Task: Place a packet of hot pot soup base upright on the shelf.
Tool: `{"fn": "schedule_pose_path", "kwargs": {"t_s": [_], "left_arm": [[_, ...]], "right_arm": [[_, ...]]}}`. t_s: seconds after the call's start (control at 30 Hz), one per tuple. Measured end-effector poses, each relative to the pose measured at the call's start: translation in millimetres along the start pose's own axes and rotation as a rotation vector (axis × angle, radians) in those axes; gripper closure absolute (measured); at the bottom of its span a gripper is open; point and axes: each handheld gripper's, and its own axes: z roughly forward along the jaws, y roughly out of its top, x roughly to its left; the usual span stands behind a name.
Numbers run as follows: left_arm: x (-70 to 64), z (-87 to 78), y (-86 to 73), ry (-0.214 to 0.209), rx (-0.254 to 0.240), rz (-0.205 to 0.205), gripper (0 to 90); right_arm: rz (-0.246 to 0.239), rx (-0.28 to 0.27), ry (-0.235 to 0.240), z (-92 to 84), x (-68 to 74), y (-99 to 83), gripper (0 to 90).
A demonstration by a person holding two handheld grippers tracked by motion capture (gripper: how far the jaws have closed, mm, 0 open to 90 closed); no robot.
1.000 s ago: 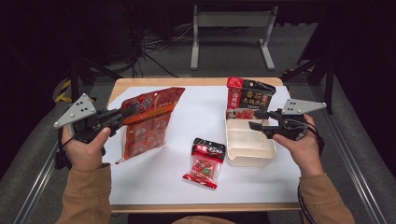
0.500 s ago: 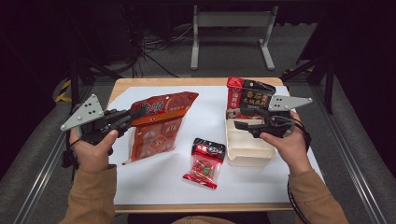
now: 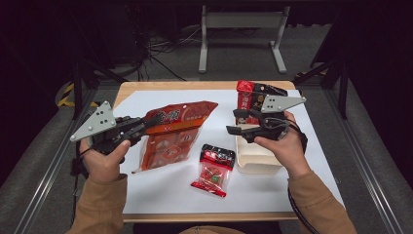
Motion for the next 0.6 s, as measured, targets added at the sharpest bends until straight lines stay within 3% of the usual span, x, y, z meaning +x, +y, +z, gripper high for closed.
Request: {"fn": "schedule_pose_path", "kwargs": {"t_s": [0.27, 0.6], "left_arm": [[-7.7, 6.1, 1.6, -0.065, -0.015, 0.010, 90.0], [-10.3, 14.5, -1.1, -0.091, -0.009, 0.001, 90.0]], "right_arm": [[0.002, -0.006, 0.040, 13.7, 6.2, 2.0, 35.7], [-0.015, -0.005, 0.081, 29.1, 9.7, 5.8, 35.7]]}}
